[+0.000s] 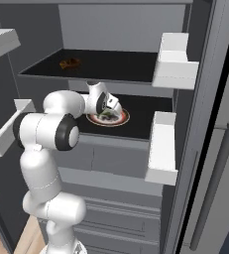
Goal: Retrieve the fish from the fridge and place it on the cutting board.
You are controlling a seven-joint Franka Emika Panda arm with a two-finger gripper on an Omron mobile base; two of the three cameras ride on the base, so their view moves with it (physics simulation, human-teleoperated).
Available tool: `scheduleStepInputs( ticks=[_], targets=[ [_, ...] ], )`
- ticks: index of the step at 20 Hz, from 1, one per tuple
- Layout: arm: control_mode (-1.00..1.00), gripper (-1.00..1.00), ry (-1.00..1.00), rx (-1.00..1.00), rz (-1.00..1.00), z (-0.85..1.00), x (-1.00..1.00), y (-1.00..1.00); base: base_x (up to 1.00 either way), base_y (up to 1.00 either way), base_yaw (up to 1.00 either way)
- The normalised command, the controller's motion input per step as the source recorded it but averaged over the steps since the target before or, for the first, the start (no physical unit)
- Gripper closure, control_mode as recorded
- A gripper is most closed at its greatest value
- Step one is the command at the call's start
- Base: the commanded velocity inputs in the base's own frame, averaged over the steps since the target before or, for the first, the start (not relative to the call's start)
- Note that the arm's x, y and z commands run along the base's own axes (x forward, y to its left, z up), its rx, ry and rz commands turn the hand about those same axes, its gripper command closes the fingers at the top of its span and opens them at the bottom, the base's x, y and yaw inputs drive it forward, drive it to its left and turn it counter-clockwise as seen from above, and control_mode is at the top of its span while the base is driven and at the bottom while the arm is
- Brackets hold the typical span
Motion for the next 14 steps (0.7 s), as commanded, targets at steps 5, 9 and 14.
scheduleStepInputs(
  ticks=[5,9,14],
  targets=[
    [-1.0,1.0,0.0,0.0,0.0,0.0,0.0,0.0,0.0,0.0,0.0],
    [-1.0,1.0,-0.09,-0.06,0.0,0.0,0.0,-0.14,0.0,0.0,0.0],
    [-1.0,1.0,-0.19,-0.11,0.0,0.0,0.0,-0.05,0.0,0.0,0.0]
  ],
)
